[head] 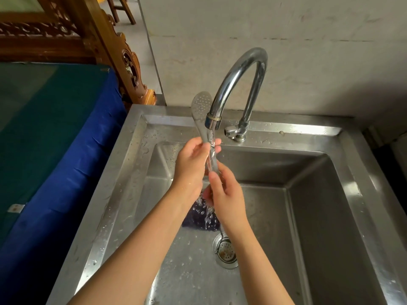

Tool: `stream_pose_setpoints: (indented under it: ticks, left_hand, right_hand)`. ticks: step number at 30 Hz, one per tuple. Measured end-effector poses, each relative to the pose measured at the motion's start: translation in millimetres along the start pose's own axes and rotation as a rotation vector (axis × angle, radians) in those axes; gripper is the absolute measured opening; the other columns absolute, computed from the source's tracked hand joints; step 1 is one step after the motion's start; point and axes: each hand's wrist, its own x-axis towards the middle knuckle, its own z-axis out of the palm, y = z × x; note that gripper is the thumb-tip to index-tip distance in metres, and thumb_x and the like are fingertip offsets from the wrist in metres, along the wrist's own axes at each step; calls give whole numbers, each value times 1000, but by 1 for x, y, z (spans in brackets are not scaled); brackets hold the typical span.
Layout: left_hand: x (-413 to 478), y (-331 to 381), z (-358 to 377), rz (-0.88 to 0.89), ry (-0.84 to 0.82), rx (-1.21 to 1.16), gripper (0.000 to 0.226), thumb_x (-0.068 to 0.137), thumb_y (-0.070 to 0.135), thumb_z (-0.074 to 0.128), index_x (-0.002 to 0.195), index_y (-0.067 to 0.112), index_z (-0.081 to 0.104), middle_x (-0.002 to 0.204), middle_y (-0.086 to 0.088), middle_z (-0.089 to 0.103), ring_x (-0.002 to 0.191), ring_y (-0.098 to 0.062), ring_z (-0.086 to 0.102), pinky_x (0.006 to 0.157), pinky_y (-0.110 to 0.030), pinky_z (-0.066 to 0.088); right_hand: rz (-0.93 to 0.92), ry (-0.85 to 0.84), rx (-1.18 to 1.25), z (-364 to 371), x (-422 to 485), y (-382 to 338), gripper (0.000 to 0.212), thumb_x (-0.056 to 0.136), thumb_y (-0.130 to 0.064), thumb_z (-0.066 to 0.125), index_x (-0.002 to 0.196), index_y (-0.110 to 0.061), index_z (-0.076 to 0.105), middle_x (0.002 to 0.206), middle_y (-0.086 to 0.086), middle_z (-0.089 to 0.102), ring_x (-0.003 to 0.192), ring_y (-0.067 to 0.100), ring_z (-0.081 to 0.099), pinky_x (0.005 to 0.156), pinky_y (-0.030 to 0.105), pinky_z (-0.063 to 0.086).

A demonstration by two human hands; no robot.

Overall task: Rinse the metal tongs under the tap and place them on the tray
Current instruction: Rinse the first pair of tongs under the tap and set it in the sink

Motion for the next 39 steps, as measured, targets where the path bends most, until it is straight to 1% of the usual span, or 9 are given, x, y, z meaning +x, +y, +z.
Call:
stream_pose_setpoints:
  ticks: [4,10,14,18,24,30,33,35,39]
  left_hand:
    - [-6,-6,-5,11,-149,-33,35,87,-8,51,110,17,60,99,2,74,94,-14,70,72,-20,54]
    - [-6,2,6,-21,-18,89,6,83,9,67,77,12,68,69,-2,74,66,-17,71,61,-26,55]
    - [0,13,17,-58,95,41,12,88,18,63,78,11,65,63,-3,73,60,-17,71,56,-25,56]
    - [15,24,27,-162,273,-129,25,97,20,46,76,11,55,61,-1,65,38,-7,56,39,-19,45]
    - [12,19,18,-258,281,-143,40,93,49,44,66,18,47,40,9,41,29,-5,26,29,-17,18]
    - [4,4,1,-459,153,-263,55,94,54,33,54,18,38,34,6,33,24,-9,26,28,-16,19]
    - [-1,-5,-10,-496,254,-271,42,99,34,38,69,9,53,48,-2,53,40,-12,49,35,-18,42]
    - [-1,-11,-16,-375,365,-91,27,99,22,42,90,6,62,81,-11,67,73,-20,65,67,-31,59]
    - [-6,-1,-16,34,325,129,20,97,22,46,109,26,62,118,-2,65,107,-13,63,94,-28,48]
  right_hand:
    - [-37,183,-92,-9,14,-3,27,94,-23,54,75,-4,53,48,0,46,39,7,38,42,17,33]
    - [53,269,-230,-3,7,4,56,93,-46,42,56,-7,57,43,-6,50,43,9,45,48,22,39]
    - [25,303,-347,3,0,8,64,94,-46,39,53,2,49,45,16,49,43,15,40,48,34,34]
    - [-75,231,-530,3,-9,13,40,95,-33,44,62,-14,35,54,-2,39,49,15,31,52,26,22]
    - [26,166,-11,3,-14,6,10,97,-26,42,103,-17,45,86,-4,60,63,2,51,62,17,43]
    - [234,5,363,-9,6,-10,35,101,-27,36,98,-2,60,54,1,38,36,8,27,36,20,22]
    - [202,52,250,-6,0,-6,28,98,-25,44,86,-4,57,48,-2,35,35,6,27,35,18,25]
    - [155,94,98,-2,-3,0,25,95,-26,49,79,-9,56,51,-1,41,42,8,34,44,22,33]
    - [64,175,-66,2,-2,6,25,93,-26,53,71,-15,52,52,-4,44,51,12,37,55,33,36]
